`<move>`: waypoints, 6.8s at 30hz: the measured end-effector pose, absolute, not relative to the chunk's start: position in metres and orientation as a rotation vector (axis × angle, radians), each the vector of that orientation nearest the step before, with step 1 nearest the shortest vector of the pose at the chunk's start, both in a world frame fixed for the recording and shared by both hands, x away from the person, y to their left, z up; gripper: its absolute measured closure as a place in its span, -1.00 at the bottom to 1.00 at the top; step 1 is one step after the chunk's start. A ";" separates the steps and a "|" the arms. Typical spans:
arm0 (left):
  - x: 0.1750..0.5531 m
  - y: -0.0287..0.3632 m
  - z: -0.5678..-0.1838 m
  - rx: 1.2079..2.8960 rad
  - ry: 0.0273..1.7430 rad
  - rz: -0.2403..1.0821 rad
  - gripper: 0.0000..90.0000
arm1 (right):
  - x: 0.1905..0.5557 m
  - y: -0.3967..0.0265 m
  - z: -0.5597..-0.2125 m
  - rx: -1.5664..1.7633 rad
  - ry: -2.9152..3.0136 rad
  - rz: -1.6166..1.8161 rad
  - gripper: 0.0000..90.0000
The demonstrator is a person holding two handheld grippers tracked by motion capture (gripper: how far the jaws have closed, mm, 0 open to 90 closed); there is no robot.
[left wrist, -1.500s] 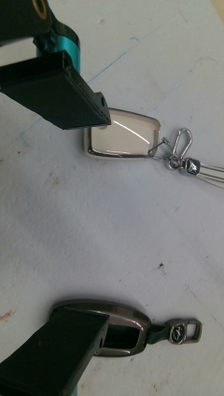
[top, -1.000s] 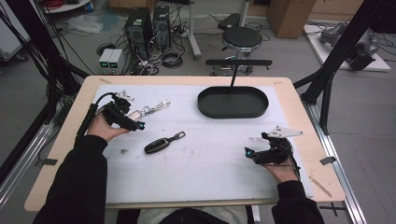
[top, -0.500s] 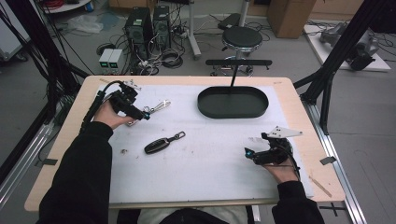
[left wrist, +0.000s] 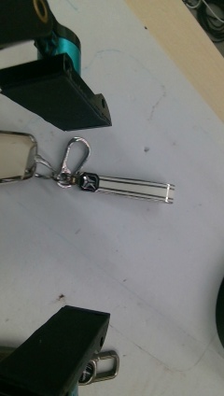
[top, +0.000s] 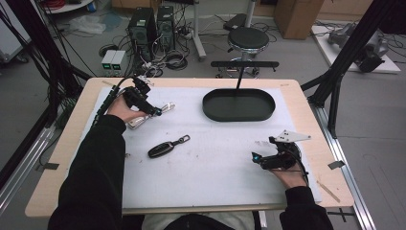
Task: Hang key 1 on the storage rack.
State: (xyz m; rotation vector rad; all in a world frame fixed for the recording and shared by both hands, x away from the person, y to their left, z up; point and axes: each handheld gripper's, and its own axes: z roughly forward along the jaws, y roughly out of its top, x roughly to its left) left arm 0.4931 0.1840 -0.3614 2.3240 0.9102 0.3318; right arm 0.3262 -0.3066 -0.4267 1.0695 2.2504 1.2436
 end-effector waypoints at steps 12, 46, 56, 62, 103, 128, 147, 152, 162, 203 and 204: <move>0.511 0.175 -0.380 2.317 0.923 0.333 -0.78 | 0.326 -0.307 -0.427 1.065 2.254 1.233 -0.98; 0.539 0.164 -0.426 2.287 1.060 0.282 0.06 | 0.326 -0.310 -0.431 1.076 2.272 1.194 -0.98; 0.537 0.160 -0.428 2.303 1.059 0.342 0.45 | 0.327 -0.309 -0.432 1.076 2.284 1.188 -0.98; 0.534 0.154 -0.426 2.336 1.042 0.400 0.66 | 0.327 -0.310 -0.431 1.075 2.277 1.188 -0.98; 0.501 0.152 -0.276 2.115 0.847 0.558 0.67 | 0.328 -0.308 -0.430 1.076 2.268 1.199 -0.98; 0.505 0.089 -0.223 2.102 0.700 0.604 0.67 | 0.327 -0.309 -0.428 1.074 2.256 1.230 -0.98; 0.516 0.033 -0.218 2.105 0.630 0.564 0.66 | 0.327 -0.310 -0.429 1.069 2.262 1.220 -0.98; 0.517 0.020 -0.219 2.106 0.613 0.552 0.67 | 0.327 -0.310 -0.429 1.063 2.268 1.218 -0.98; 0.527 -0.005 -0.219 2.093 0.592 0.521 0.67 | 0.328 -0.310 -0.429 1.067 2.266 1.217 -0.98; 0.572 -0.031 -0.232 1.885 0.773 0.576 0.67 | 0.328 -0.310 -0.431 1.055 2.280 1.187 -0.98; 0.573 -0.031 -0.233 1.887 0.783 0.587 0.67 | 0.328 -0.309 -0.431 1.057 2.278 1.188 -0.98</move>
